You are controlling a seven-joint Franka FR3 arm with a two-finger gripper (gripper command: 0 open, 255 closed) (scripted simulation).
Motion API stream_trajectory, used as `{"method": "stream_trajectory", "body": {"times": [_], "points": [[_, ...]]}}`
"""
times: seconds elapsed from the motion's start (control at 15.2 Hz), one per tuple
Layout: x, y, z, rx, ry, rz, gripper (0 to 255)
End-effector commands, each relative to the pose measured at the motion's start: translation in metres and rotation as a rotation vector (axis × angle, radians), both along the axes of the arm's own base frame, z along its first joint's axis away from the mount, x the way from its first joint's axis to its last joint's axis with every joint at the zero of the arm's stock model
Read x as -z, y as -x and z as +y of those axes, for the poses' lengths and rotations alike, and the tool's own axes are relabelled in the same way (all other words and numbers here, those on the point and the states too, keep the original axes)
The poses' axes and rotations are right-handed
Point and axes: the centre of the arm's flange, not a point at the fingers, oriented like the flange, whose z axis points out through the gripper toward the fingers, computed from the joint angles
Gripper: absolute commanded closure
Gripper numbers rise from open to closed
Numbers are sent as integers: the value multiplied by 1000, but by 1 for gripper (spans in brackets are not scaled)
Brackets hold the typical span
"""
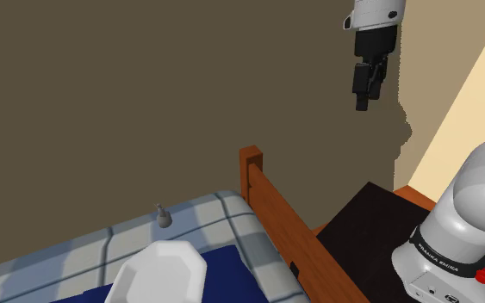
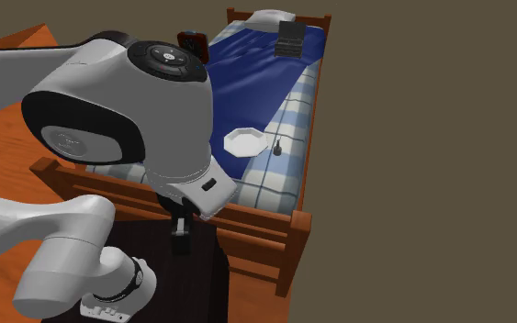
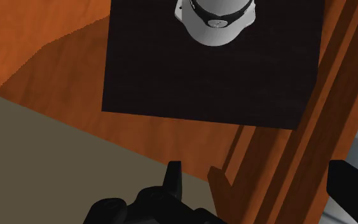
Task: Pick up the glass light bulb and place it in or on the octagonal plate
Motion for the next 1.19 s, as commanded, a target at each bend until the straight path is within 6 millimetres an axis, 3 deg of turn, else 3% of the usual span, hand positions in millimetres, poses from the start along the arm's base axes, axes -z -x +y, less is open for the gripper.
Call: {"method": "stream_trajectory", "body": {"times": [0.0, 0.53, 1.12], "points": [[0, 0, 0, 0, 0, 0, 0], [34, 3, 99, 147, 21, -57, 0], [75, -13, 208, 313, 44, -122, 0]]}}
